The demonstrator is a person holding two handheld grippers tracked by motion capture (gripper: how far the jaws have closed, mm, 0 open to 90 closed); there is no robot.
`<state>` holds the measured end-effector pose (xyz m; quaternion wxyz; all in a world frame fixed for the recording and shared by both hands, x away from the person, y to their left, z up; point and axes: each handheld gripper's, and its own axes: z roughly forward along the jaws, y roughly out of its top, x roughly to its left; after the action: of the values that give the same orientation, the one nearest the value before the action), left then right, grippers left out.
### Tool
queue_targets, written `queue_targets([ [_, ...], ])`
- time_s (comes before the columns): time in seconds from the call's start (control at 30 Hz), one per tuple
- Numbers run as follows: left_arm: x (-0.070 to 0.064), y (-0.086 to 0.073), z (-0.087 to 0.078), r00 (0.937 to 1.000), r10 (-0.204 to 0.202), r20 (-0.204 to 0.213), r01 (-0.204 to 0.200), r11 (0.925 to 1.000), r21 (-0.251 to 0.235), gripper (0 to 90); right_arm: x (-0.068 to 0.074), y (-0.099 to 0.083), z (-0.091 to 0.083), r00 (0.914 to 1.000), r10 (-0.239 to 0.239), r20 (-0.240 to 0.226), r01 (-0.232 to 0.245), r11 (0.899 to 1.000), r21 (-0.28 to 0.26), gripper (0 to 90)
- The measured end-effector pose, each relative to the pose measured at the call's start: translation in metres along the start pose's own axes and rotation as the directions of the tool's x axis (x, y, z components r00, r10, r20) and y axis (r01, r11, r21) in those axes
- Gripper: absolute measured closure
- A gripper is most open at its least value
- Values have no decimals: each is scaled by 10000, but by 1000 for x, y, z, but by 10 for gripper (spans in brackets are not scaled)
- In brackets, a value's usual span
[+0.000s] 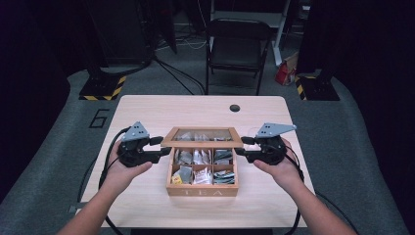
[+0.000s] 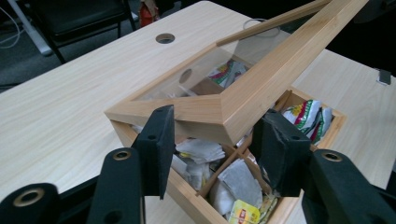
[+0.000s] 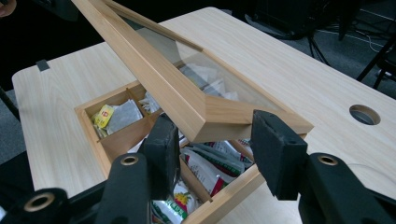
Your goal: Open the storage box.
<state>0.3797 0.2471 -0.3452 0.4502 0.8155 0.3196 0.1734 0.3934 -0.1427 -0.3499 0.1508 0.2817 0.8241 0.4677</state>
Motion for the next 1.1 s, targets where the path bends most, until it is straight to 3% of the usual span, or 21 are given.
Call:
queue_targets([
  [0.2, 9, 10, 2, 10000, -8, -29, 7, 9996, -276, 525, -10, 10, 0, 9995, 295, -68, -296, 9994, -170, 550],
  [0.27, 14, 12, 6, 9999, 32, -128, -35, 9997, -253, 496, -15, 15, 0, 9986, 501, -167, -504, 9985, -210, 552],
  [0.4, 23, 10, 18, 9997, -74, -254, 70, 9999, -147, 518, -20, 19, 1, 9967, 779, -247, -787, 9964, -328, 555],
  [0.7, 38, 10, 41, 9978, -295, -592, 282, 9993, -233, 526, -26, 26, 2, 9971, 729, -221, -736, 9967, -349, 560],
  [0.87, 39, 12, 45, 9975, -132, -698, 122, 9998, -148, 552, -27, 29, 3, 9975, 691, -148, -696, 9970, -338, 567],
  [1.0, 41, 14, 48, 9974, -134, -704, 131, 9999, -36, 558, -30, 29, 4, 9974, 676, -258, -686, 9969, -375, 549],
  [1.1, 43, 15, 48, 9975, -208, -671, 205, 9998, -54, 559, -32, 29, 5, 9982, 600, -79, -603, 9974, -399, 531],
])
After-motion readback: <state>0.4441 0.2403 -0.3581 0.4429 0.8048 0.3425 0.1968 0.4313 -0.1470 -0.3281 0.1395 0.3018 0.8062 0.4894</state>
